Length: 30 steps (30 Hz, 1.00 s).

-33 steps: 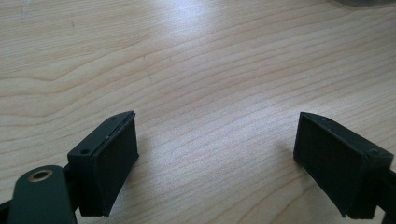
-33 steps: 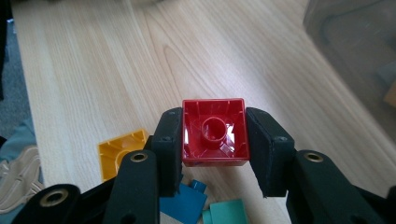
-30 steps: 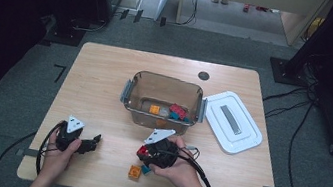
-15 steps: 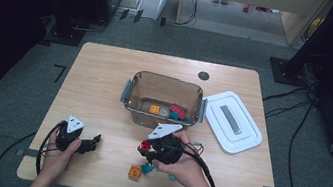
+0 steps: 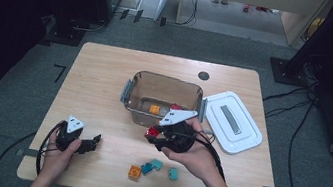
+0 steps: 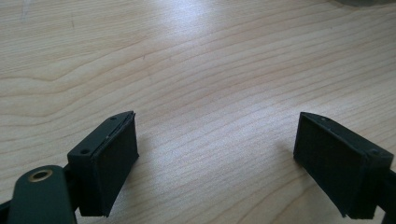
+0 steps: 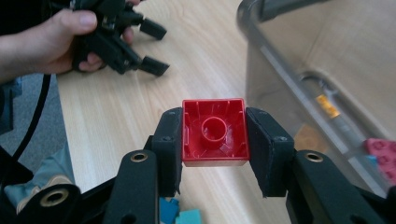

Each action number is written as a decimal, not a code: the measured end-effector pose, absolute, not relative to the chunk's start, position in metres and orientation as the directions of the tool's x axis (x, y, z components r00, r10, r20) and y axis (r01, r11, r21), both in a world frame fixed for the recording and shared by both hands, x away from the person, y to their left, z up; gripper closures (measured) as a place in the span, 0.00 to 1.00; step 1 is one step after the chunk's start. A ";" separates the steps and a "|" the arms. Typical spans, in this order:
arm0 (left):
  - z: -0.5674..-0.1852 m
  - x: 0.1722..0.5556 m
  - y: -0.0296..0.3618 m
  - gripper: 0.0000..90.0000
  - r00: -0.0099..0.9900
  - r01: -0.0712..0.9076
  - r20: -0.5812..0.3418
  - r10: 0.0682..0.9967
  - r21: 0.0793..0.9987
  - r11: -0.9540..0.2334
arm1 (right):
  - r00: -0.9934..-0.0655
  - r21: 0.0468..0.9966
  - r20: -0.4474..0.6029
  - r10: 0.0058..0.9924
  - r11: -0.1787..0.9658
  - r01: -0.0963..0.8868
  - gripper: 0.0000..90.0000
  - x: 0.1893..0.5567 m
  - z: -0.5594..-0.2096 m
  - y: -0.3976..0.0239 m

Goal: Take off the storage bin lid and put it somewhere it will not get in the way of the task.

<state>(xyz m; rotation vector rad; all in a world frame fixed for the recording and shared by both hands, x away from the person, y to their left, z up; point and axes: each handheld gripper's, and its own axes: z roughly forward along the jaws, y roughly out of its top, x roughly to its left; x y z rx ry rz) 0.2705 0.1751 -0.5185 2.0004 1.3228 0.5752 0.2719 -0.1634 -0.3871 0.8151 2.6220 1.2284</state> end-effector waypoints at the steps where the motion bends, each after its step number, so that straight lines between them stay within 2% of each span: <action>1: -0.519 0.271 0.175 0.15 0.391 0.629 0.001 0.920 0.730 -0.268 | -0.844 0.747 0.102 0.526 0.519 0.415 0.66 0.273 -0.384 -0.164; 17: -0.519 0.271 0.175 0.15 0.392 0.628 0.004 0.920 0.730 -0.270 | -0.827 0.787 0.085 0.556 0.471 0.398 0.66 0.299 -0.344 -0.176; 30: -0.518 0.271 0.175 0.15 0.392 0.628 0.004 0.920 0.730 -0.271 | -0.787 0.798 0.090 0.611 0.429 0.424 0.66 0.327 -0.337 -0.184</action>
